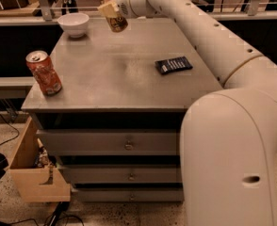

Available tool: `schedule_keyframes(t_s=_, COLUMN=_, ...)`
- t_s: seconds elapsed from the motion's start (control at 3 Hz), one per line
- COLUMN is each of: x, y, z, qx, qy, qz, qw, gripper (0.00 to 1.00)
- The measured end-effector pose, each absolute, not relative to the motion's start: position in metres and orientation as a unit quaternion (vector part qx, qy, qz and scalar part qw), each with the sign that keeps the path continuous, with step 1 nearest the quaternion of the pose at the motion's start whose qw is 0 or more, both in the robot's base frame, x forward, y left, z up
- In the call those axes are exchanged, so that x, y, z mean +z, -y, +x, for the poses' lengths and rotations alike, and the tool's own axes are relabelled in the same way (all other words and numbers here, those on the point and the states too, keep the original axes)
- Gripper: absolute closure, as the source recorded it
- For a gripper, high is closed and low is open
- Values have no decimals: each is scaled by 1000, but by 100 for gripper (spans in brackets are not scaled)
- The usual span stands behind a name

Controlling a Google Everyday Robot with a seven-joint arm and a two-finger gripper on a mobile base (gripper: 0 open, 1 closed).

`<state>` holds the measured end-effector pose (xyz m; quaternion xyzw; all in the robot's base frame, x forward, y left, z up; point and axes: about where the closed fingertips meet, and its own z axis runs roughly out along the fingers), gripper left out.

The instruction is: Move orange can near coke can

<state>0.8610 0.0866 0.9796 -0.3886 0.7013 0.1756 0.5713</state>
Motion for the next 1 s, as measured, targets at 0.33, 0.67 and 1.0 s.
schedule_keyframes(t_s=0.33, x=986, y=-74, z=834, qx=183, qy=-703, qz=-377, qw=575, gripper=100)
schedule_keyframes(t_s=0.67, x=995, y=-64, z=807, qx=215, qy=-698, qz=-363, qw=578, gripper=100)
schedule_keyframes(t_s=1.0, x=1003, y=-64, z=777, qx=264, qy=-689, qz=-351, qw=577, gripper=100)
